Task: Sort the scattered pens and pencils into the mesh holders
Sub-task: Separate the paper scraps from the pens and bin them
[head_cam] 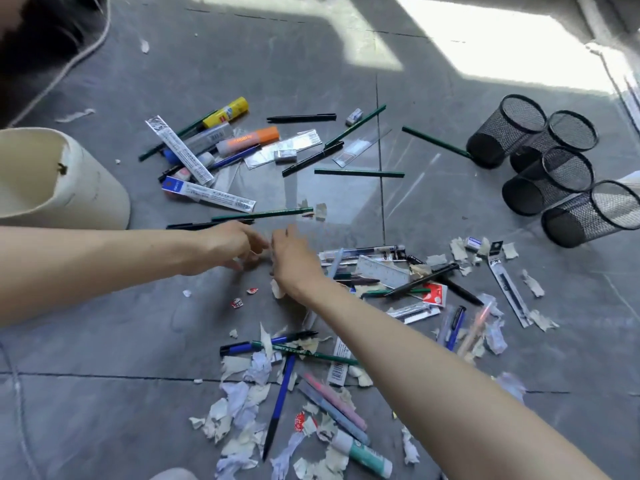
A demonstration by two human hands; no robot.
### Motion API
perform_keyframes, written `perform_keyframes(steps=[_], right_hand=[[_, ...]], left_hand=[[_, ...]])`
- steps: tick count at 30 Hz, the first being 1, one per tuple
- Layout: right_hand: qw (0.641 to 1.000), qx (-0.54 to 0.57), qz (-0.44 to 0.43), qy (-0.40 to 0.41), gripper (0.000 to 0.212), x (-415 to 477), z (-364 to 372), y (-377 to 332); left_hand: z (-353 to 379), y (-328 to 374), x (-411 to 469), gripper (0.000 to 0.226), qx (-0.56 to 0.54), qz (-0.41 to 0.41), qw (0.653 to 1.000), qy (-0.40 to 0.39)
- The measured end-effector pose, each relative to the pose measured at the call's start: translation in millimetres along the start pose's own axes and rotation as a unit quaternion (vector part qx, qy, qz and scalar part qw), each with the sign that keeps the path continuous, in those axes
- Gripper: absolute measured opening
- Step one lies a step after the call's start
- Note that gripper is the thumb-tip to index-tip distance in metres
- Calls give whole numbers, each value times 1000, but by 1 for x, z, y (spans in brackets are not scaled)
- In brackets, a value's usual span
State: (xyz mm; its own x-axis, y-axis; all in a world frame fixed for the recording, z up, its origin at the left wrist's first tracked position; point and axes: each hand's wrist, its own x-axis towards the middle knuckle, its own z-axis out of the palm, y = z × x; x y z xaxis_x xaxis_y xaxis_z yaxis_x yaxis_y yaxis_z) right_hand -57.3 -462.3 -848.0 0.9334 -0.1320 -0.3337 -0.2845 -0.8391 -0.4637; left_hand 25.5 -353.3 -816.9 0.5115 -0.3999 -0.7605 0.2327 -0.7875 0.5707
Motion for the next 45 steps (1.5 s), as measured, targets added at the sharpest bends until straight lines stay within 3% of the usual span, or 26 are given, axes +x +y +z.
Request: perform_keyframes(steps=[4,6,8,10,14,18,22,29,33,40,45], right_hand=[[993,-53,-96,39,30,-10,9,-16],[987,-50,-74,134,31,-4,-1,-11],[985,-21,-8,173,33,8,-14,2],[990,-37,29,135,36,22,-24,20],[998,-10,18,53,33,33,-25,38],[996,18,20,81,16,29,-19,46],[995,-3,31,96,26,27,-16,55],[996,-50,5,78,22,17,-9,38],[995,1,22,102,37,32,-12,24],[986,-161,13,42,52,62,-28,34],[984,-156,56,60,57,47,-23,41]], left_hand=[[-6,-37,-8,35,76,46,995,40],[-6,-46,-9,43,185,102,976,49],[-2,-50,-7,52,288,130,947,56],[1,-49,-2,54,348,148,922,84],[0,-27,14,46,430,211,864,157],[-6,-9,30,53,484,244,830,133],[-6,-16,32,55,535,233,798,154],[-13,-17,22,52,526,197,810,167],[-13,-23,19,61,525,200,814,150],[-5,-40,20,70,517,207,818,144],[-4,-41,19,70,501,216,825,147]])
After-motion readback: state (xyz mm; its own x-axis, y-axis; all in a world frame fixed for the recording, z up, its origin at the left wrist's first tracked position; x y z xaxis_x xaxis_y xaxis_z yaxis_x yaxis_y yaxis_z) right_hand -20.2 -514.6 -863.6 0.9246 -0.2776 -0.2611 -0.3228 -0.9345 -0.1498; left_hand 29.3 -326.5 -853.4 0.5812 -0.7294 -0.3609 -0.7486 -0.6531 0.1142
